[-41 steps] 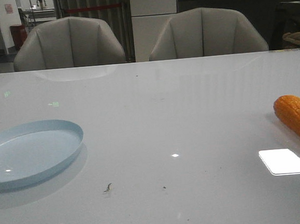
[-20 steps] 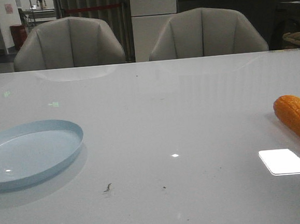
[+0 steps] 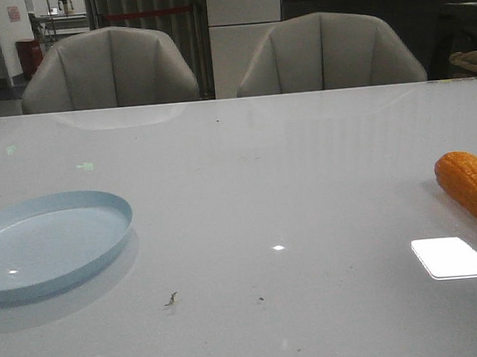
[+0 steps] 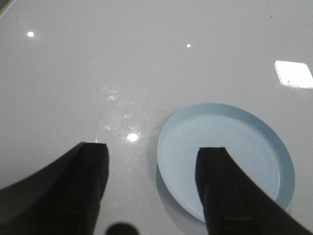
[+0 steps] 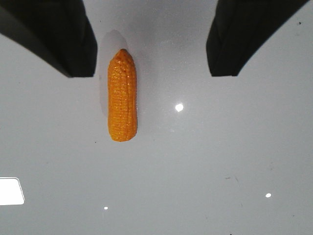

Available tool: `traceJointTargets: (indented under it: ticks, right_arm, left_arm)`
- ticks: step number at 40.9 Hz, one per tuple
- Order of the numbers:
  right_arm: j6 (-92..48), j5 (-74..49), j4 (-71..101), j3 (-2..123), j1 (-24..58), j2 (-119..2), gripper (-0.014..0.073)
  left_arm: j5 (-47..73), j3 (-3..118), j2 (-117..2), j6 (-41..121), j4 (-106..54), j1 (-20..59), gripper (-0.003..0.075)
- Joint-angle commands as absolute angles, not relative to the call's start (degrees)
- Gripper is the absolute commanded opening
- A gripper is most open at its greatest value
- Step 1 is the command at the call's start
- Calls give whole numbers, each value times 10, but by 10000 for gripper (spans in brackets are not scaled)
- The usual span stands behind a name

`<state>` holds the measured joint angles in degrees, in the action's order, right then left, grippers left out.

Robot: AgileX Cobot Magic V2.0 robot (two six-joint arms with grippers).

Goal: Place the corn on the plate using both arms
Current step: 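Lower the left gripper to the rim of the light blue plate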

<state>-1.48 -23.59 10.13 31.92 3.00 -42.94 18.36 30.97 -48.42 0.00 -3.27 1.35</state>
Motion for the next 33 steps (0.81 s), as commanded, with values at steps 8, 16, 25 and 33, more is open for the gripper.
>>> traceJointTargets:
  ticks: [8, 16, 25, 33]
  right_arm:
    - [-16, -202, 104, 339, 28, -431, 582]
    - [-16, -214, 104, 339, 28, -431, 582]
    - [-16, -236, 104, 339, 28, -431, 582]
    - [-16, -236, 104, 339, 28, -431, 582]
  left_arm:
    - [248, 436, -632, 0, -35, 15, 462]
    - [277, 514, -753, 0, -55, 15, 462]
    - [286, 576, -862, 0, -91, 15, 461]
    - [285, 598, -925, 0, -91, 15, 461]
